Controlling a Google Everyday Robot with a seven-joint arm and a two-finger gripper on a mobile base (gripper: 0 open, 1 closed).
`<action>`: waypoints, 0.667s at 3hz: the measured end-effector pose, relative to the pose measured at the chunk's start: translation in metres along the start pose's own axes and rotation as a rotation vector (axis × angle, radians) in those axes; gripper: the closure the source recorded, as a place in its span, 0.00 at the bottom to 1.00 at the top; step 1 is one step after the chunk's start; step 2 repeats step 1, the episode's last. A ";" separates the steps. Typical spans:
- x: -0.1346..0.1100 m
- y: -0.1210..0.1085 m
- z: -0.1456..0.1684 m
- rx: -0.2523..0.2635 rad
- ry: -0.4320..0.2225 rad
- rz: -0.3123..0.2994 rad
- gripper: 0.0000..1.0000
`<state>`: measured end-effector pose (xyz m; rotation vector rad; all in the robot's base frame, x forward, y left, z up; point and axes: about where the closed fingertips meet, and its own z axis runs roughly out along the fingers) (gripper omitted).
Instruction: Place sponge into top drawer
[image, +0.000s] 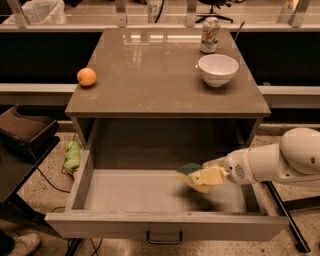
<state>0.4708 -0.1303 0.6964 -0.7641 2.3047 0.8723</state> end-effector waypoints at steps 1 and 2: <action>0.000 0.001 0.001 -0.002 0.001 -0.002 0.00; 0.000 0.001 0.001 -0.002 0.001 -0.002 0.00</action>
Offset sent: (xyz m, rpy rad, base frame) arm 0.0000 0.0000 0.0000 0.0000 0.0000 0.0000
